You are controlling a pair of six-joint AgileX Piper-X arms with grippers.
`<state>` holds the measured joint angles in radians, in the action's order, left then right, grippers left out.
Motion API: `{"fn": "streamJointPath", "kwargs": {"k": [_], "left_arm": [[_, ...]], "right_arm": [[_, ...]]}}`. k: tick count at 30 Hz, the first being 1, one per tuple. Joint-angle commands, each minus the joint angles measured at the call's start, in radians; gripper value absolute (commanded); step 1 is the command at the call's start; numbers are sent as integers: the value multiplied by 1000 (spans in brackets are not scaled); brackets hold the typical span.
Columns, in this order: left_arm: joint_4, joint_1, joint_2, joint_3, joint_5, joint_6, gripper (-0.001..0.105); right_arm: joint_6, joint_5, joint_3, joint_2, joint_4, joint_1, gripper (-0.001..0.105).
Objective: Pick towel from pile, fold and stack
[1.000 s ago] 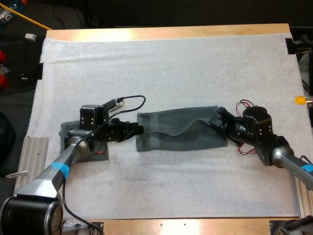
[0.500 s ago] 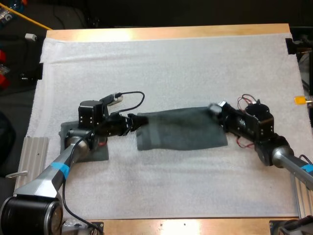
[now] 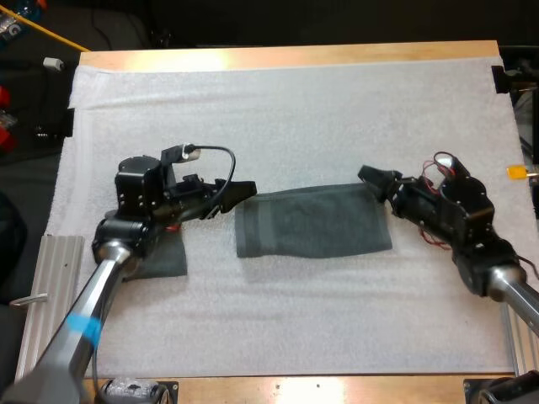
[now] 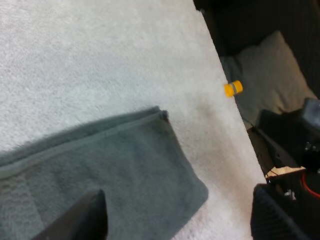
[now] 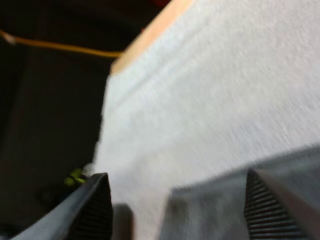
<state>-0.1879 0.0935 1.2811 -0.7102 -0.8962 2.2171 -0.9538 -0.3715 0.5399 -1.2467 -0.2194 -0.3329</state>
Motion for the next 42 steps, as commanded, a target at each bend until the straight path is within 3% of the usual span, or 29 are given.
{"fn": "streamJointPath", "kwargs": {"k": [1,11,21,29,34,42], "left_arm": [[-45,0,-35,-6,27,-27,59],[-498,8,-333,-6,212,-255,59],[-688,8,-569,-6,228,-264,59],[-832,8,-696,-6,235,-283,59],[-846,8,-710,-6,235,-288,59],[-846,8,-710,-6,269,-288,59]], "right_arm": [[-57,-10,7,36,75,4,56],[-218,21,7,284,525,4,56],[-257,61,17,466,765,4,56],[-468,239,185,505,1102,4,56],[-532,349,261,499,1136,4,56],[-553,352,267,366,1081,4,56]]}}
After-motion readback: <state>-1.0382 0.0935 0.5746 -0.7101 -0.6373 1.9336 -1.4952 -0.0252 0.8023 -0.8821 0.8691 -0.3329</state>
